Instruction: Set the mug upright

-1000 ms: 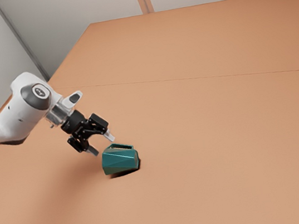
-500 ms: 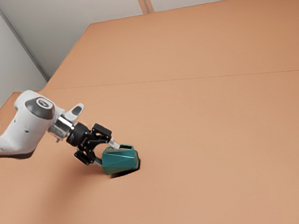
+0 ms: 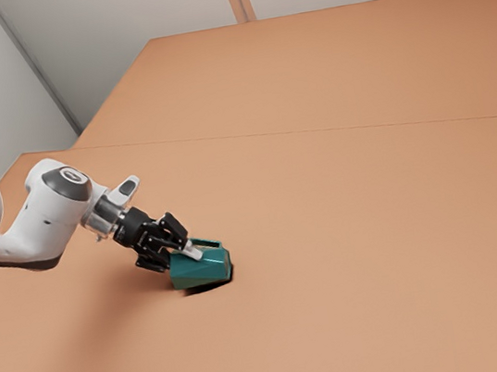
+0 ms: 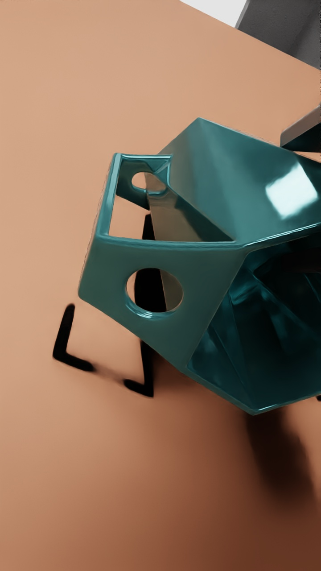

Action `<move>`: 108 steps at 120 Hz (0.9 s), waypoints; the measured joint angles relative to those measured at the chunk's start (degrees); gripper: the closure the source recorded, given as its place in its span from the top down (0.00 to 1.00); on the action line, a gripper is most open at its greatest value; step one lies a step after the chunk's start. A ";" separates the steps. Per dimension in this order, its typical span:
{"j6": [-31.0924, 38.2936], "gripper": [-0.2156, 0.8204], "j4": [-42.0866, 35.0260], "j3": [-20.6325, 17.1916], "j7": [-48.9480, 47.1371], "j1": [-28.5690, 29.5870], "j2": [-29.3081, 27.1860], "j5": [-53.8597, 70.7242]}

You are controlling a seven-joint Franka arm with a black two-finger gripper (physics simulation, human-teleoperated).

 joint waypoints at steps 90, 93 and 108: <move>-0.03 0.06 0.30 -0.12 2.24 -4.19 -1.37 -2.55; 0.01 0.05 0.31 -0.10 2.28 -4.35 -1.58 -2.50; 0.22 0.05 0.39 -0.10 2.46 -4.77 -2.45 -2.24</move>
